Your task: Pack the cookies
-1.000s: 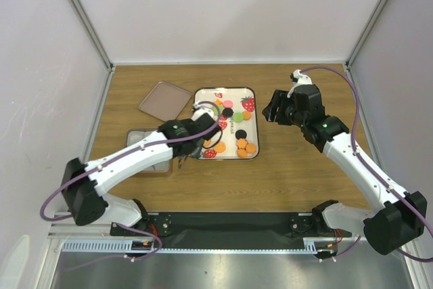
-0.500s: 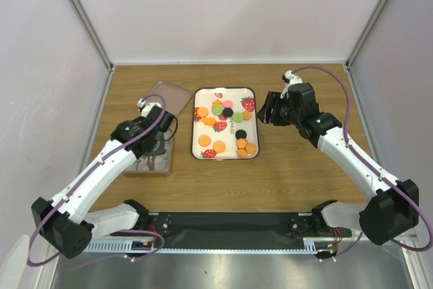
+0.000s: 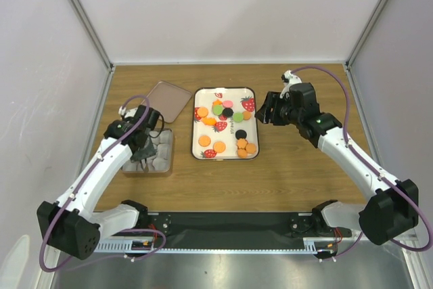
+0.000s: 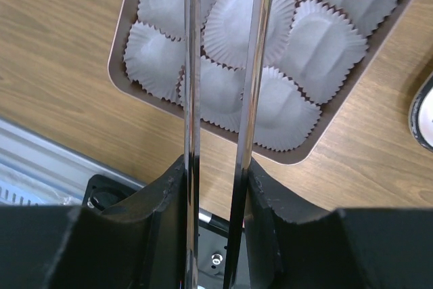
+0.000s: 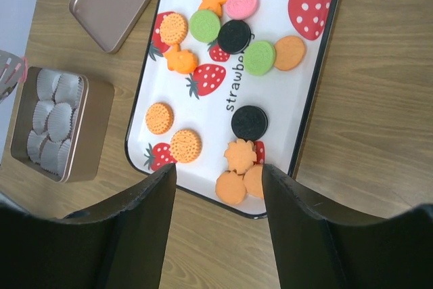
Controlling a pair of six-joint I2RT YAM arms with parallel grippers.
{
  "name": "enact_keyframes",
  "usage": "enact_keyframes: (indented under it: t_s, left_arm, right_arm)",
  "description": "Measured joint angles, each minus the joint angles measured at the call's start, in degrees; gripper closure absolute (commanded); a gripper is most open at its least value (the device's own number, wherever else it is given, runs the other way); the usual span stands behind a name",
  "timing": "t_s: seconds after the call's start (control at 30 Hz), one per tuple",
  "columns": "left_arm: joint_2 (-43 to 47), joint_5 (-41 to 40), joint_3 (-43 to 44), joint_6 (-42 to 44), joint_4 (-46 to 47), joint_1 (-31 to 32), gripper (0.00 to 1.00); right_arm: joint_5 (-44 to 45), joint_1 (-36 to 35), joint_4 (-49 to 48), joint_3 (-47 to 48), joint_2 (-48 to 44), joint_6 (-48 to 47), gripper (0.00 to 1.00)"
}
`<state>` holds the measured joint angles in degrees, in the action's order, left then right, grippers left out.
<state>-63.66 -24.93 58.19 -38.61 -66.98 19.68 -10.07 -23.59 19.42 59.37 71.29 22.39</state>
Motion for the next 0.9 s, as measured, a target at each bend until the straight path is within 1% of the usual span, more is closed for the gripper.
enact_keyframes:
  t_s: [0.23,0.9]
  left_arm:
    - [-1.0,1.4,-1.7,-1.9,0.0,-2.1,0.67]
    - [-1.7,2.8,-5.0,-2.1,2.6,-5.9,0.65]
  right_arm:
    - [-1.0,0.1,-0.1,-0.6,0.0,0.0,0.41]
    - [-1.5,0.2,-0.7,-1.3,0.0,0.0,0.40]
